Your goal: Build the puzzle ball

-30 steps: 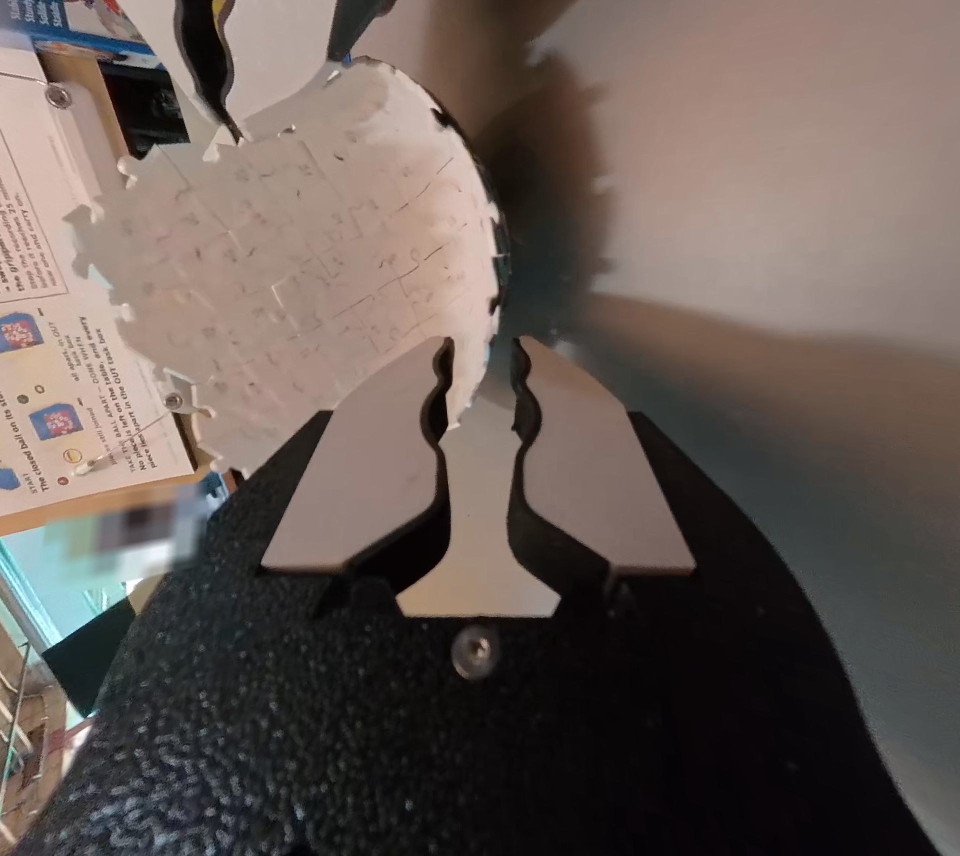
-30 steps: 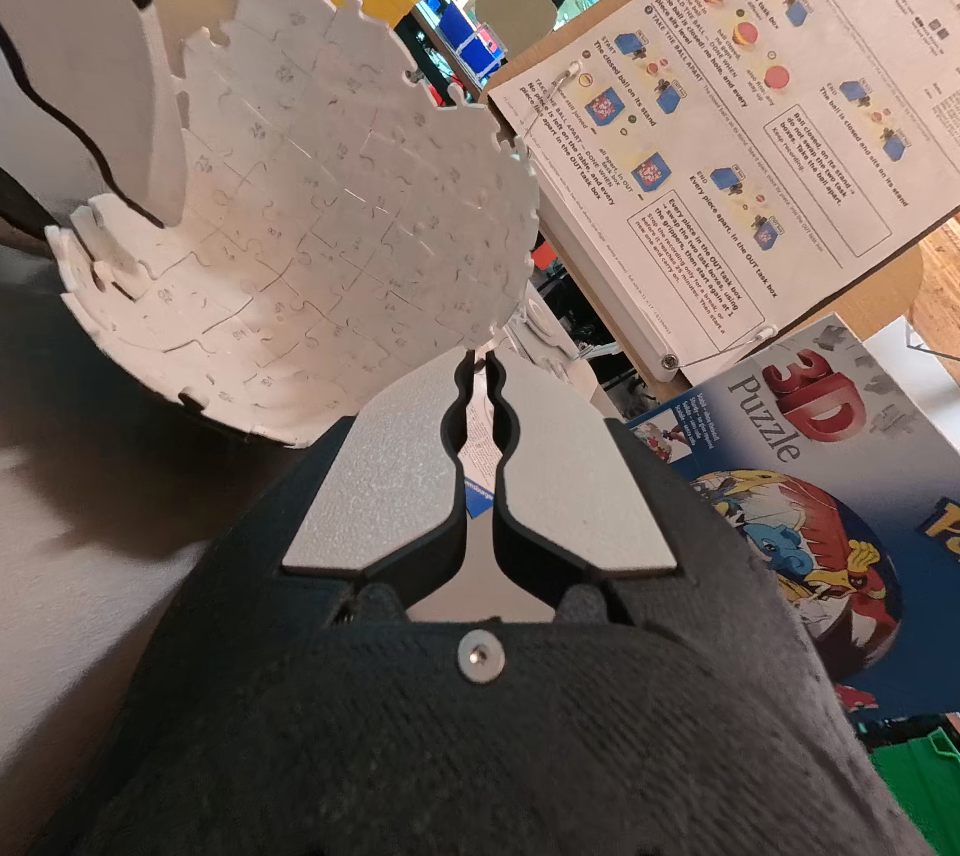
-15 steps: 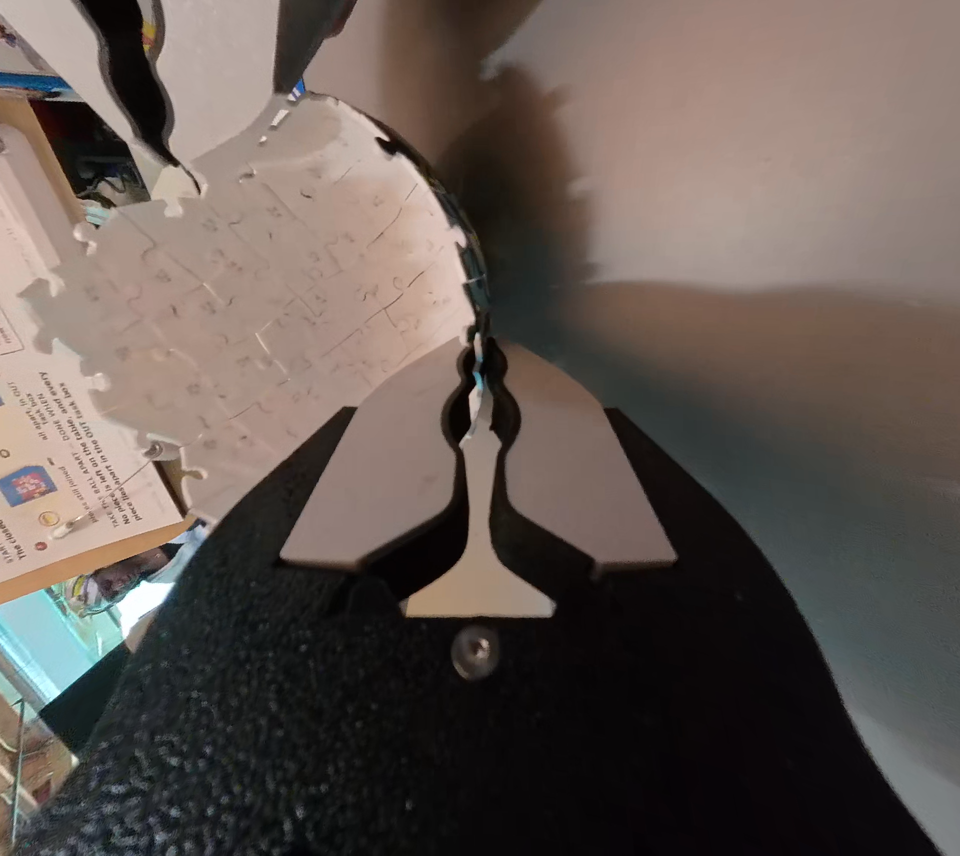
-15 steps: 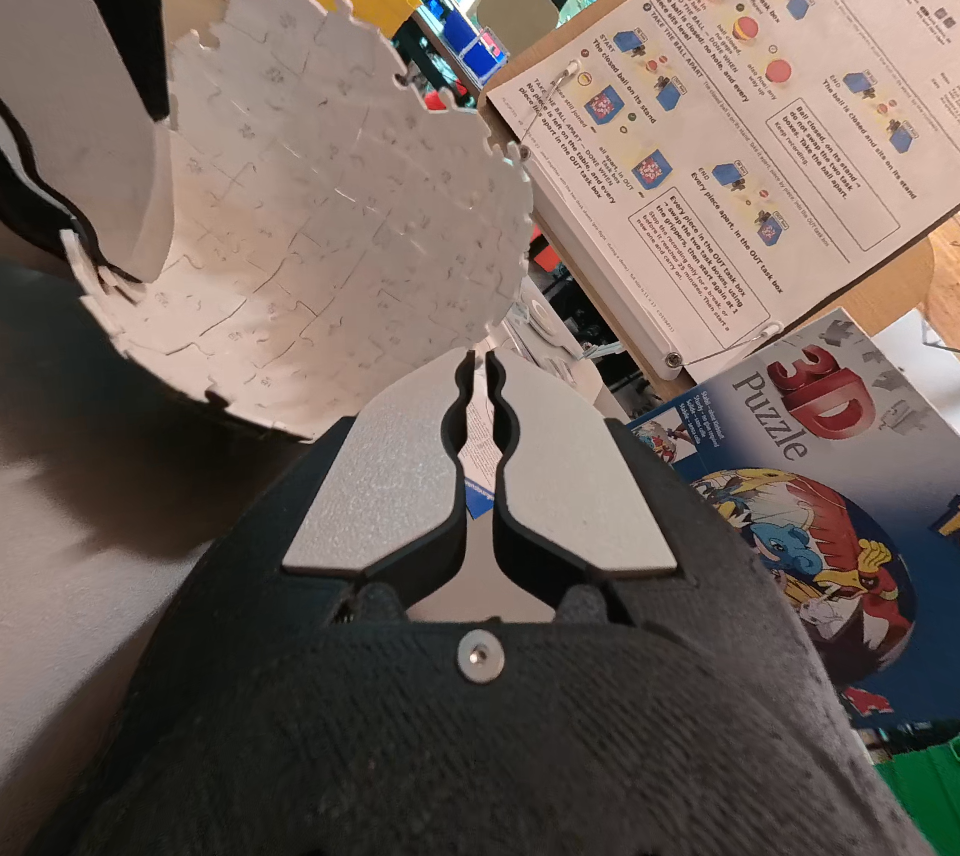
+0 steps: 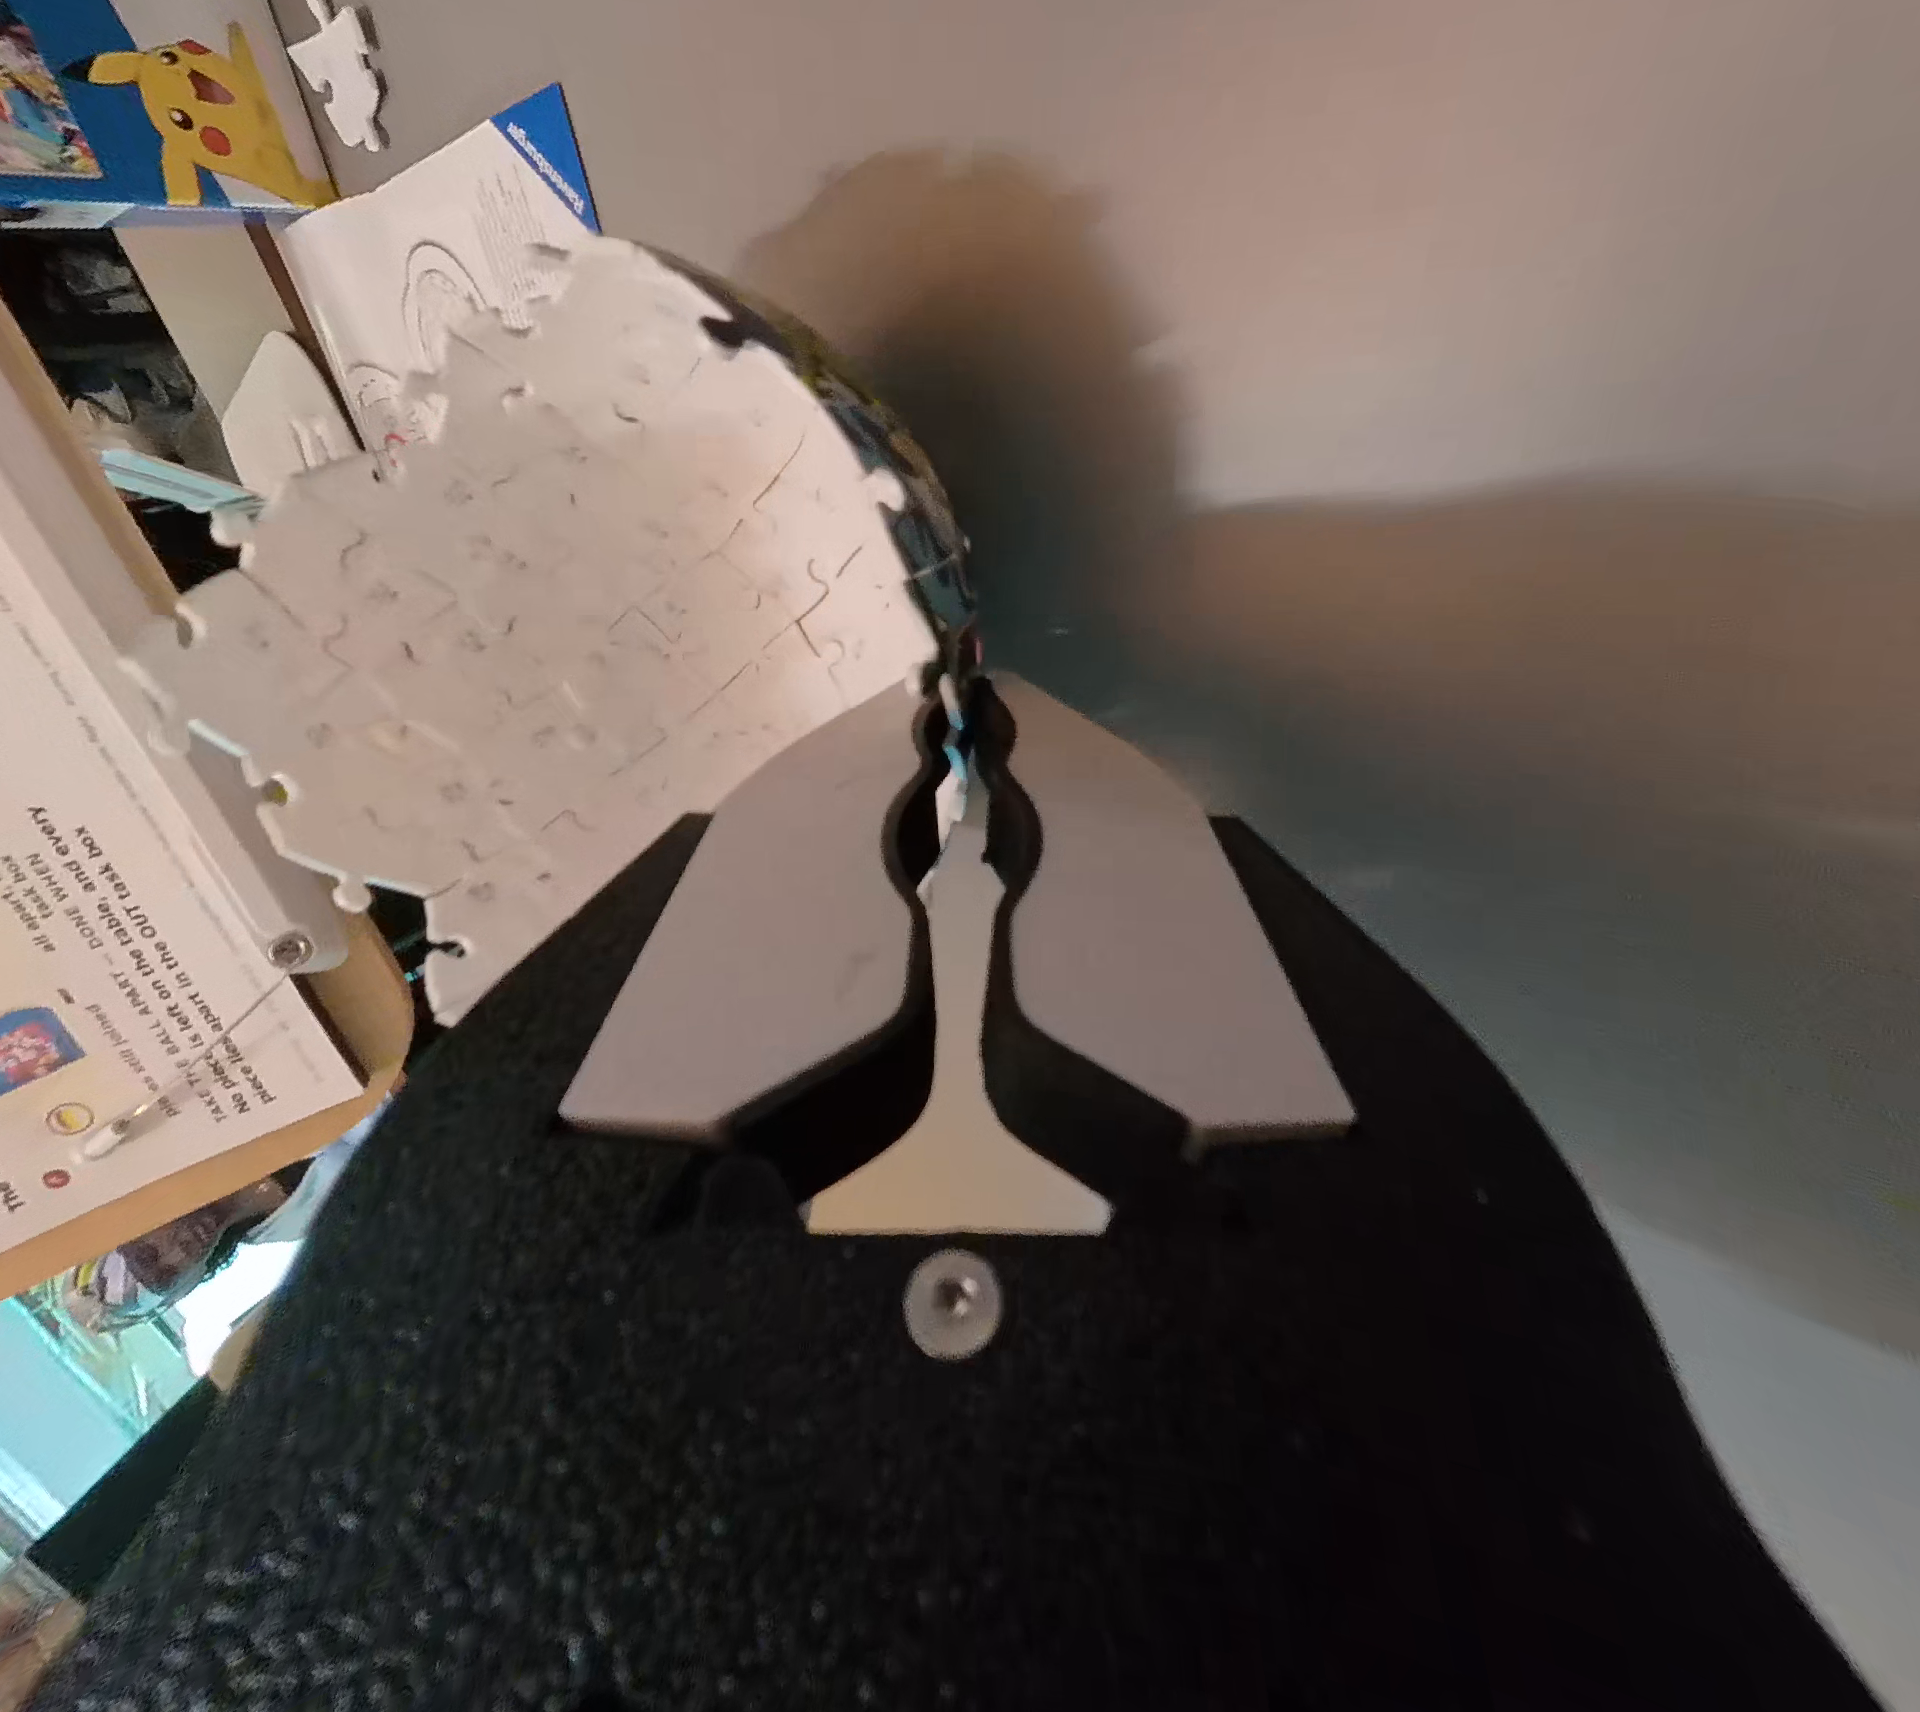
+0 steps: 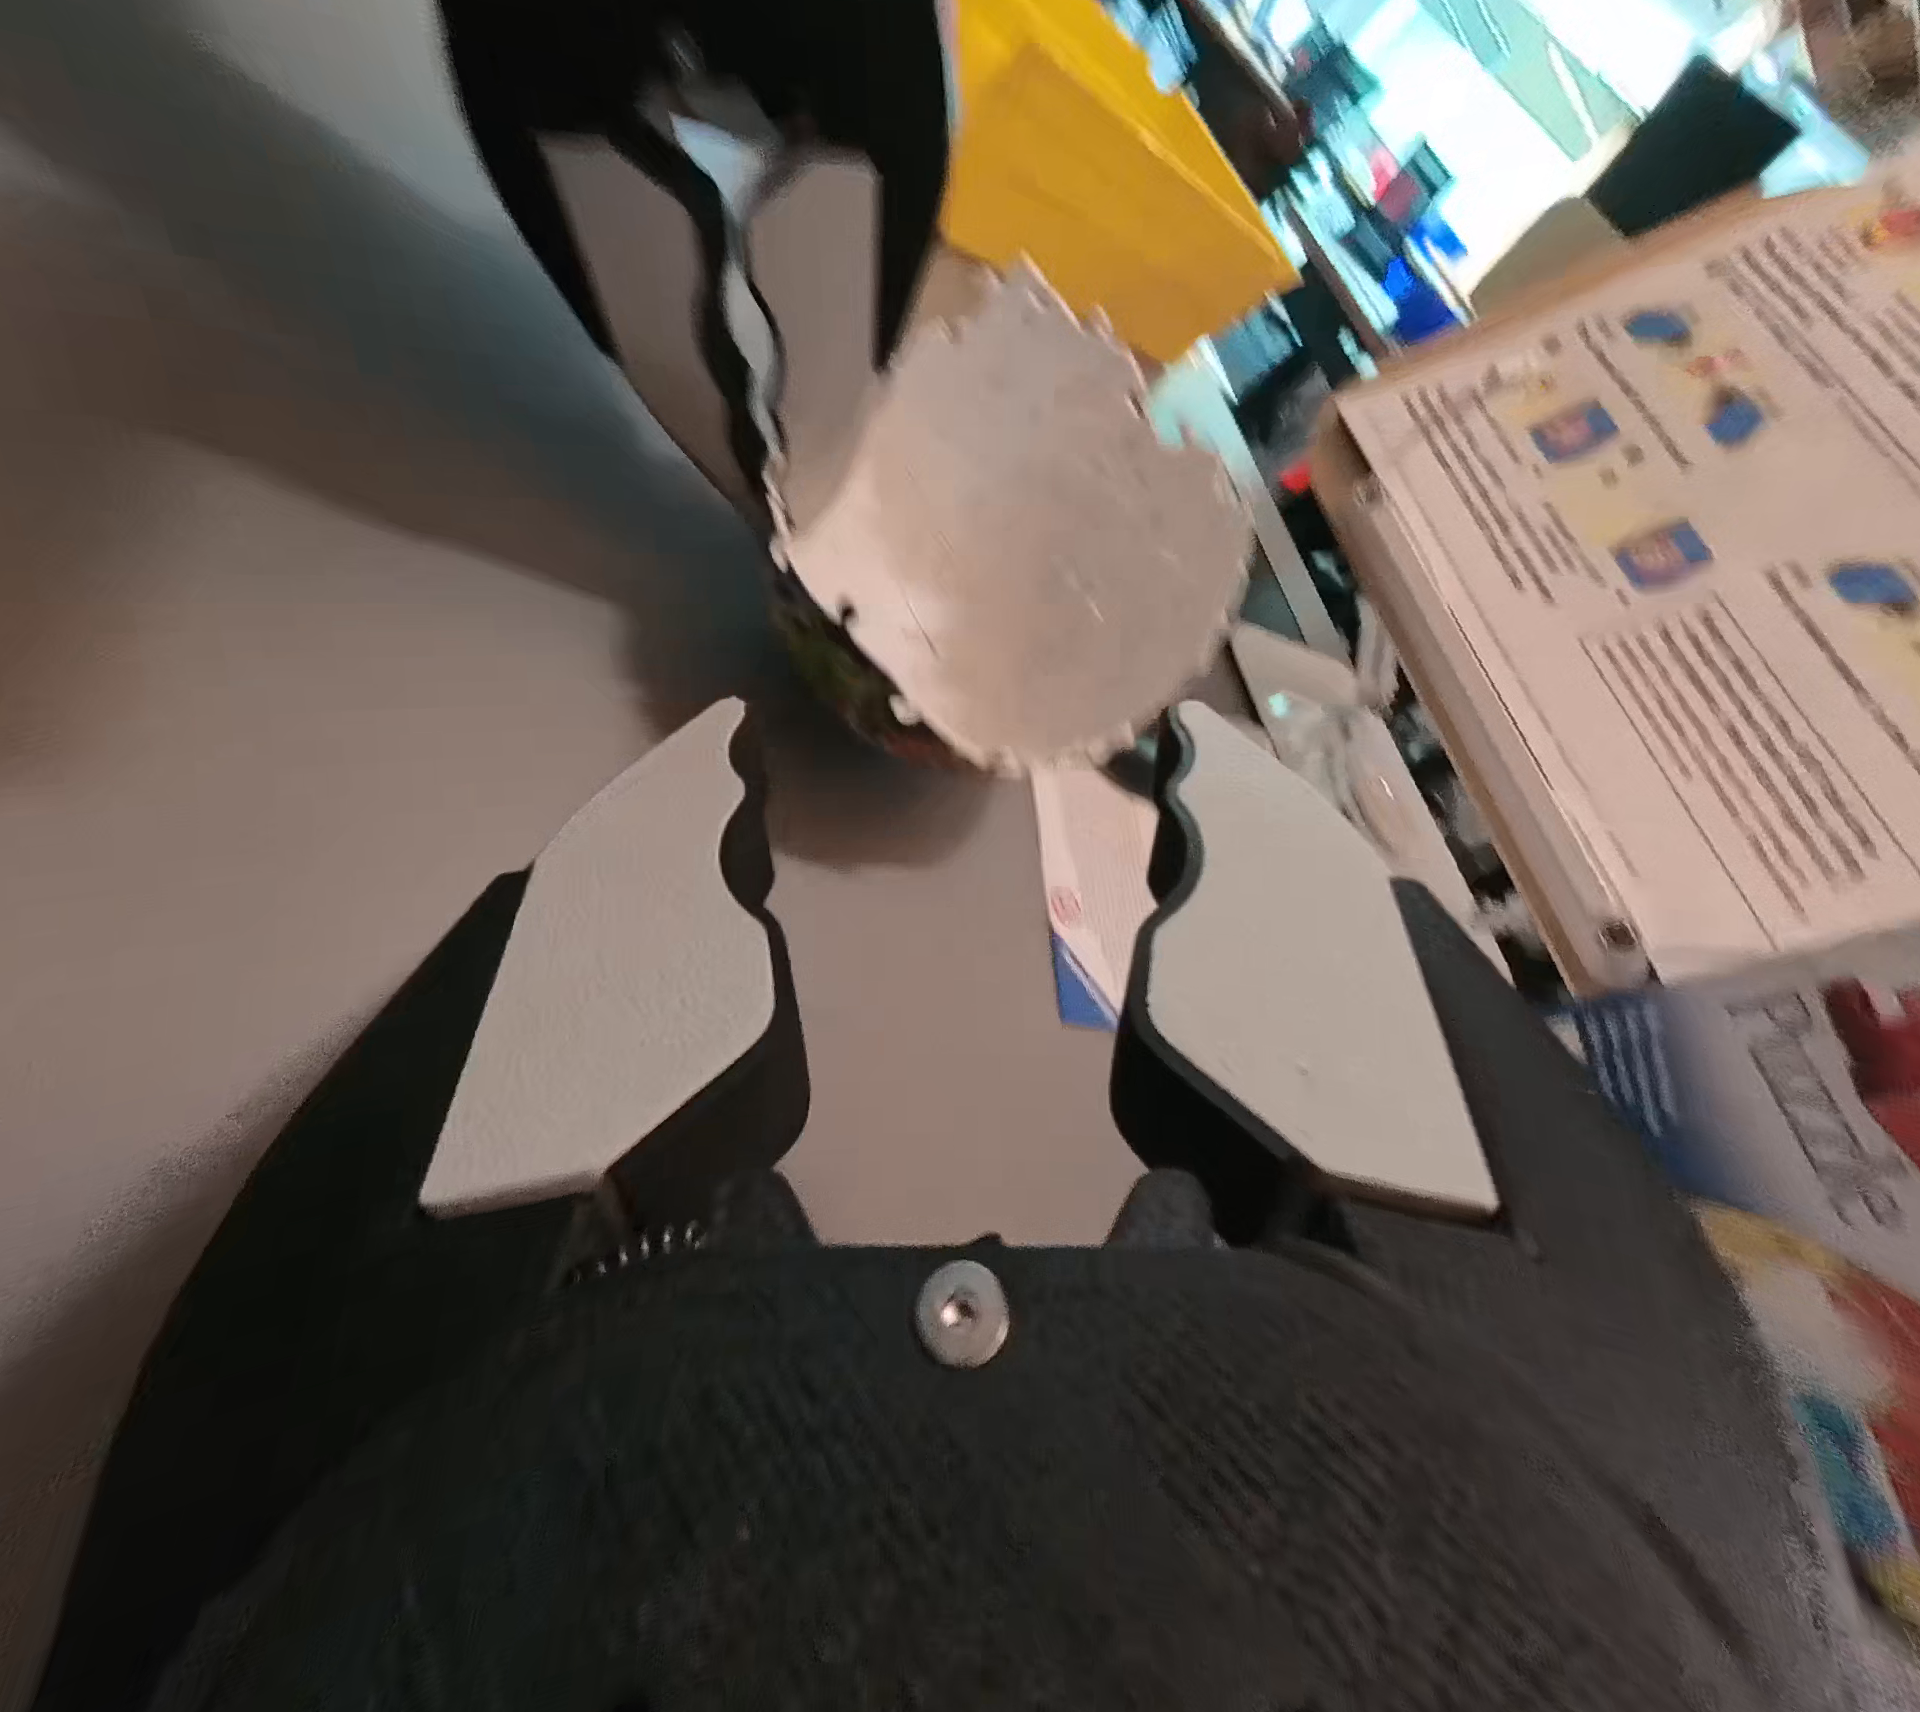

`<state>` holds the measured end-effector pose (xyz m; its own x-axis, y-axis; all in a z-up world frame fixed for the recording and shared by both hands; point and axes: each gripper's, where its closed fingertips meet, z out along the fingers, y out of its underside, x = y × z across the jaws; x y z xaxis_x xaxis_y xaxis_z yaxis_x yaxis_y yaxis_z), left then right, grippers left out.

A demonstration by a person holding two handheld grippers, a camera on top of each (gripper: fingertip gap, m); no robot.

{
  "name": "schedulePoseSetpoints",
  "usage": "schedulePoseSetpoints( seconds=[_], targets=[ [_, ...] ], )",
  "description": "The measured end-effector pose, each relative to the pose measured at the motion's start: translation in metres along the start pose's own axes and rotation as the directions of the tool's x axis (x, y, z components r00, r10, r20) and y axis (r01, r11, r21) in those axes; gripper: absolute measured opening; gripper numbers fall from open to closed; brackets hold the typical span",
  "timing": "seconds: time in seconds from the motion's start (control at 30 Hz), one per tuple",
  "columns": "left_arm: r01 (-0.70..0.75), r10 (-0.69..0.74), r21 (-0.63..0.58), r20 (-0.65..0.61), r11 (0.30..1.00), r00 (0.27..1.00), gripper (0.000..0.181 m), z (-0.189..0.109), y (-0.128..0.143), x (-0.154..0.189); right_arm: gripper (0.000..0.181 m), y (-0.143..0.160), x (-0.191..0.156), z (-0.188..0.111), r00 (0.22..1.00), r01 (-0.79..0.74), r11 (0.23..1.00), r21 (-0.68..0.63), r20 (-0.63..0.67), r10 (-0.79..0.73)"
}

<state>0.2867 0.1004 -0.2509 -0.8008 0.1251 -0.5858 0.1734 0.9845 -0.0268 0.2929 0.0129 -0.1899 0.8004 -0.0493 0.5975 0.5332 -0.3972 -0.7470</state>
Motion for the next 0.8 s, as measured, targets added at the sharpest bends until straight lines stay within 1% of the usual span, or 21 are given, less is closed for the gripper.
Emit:
schedulePoseSetpoints(
  seconds=[0.07,0.1,0.2,0.27,0.33,0.37,0.43,0.47,0.57,0.67,0.8],
  targets=[
    [-0.014,0.014,0.001,-0.026,1.0,1.0,0.003,-0.001,0.002,0.0,0.067,-0.021,-0.013,0.011,0.998,0.043,0.995,0.088,0.052,-0.048],
    [-0.017,0.017,0.001,-0.047,1.0,0.999,0.003,-0.001,0.003,0.001,0.063,-0.024,-0.02,0.019,0.992,0.083,0.992,0.095,0.082,-0.091],
    [-0.035,0.036,0.008,-0.084,0.999,0.996,0.003,-0.002,0.006,0.001,0.056,-0.016,-0.03,0.042,0.97,0.174,0.984,0.037,0.167,-0.177],
    [-0.053,0.053,0.008,-0.099,0.999,0.994,0.003,-0.003,0.009,0.0,0.052,-0.009,-0.031,0.05,0.962,0.193,0.981,0.014,0.196,-0.192],
    [-0.064,0.066,0.017,-0.119,0.998,0.991,0.003,-0.003,0.01,0.001,0.045,-0.006,-0.032,0.057,0.957,0.199,0.98,0.02,0.213,-0.198],
    [-0.069,0.071,0.023,-0.13,0.997,0.989,0.003,-0.003,0.011,0.001,0.04,-0.004,-0.03,0.06,0.957,0.201,0.979,0.017,0.212,-0.2],
    [-0.07,0.075,0.04,-0.145,0.997,0.987,0.003,-0.003,0.011,0.001,0.026,-0.001,-0.031,0.064,0.953,0.19,0.982,0.015,0.236,-0.188],
    [-0.062,0.069,0.051,-0.152,0.997,0.986,0.003,-0.003,0.01,0.0,0.023,0.001,-0.032,0.065,0.951,0.184,0.983,0.013,0.25,-0.181],
    [-0.023,0.037,0.078,-0.182,0.997,0.983,0.003,-0.003,0.011,-0.001,0.022,0.001,-0.03,0.067,0.95,0.155,0.988,0.025,0.271,-0.156],
    [0.059,-0.029,0.123,-0.231,0.991,0.972,0.004,-0.004,0.008,-0.002,0.022,0.003,-0.026,0.066,0.949,0.118,0.993,0.028,0.292,-0.122],
    [0.212,-0.128,0.233,-0.331,0.949,0.935,0.008,-0.01,-0.001,-0.009,0.022,0.0,-0.02,0.064,0.953,0.009,0.999,0.05,0.303,-0.024]
  ],
)
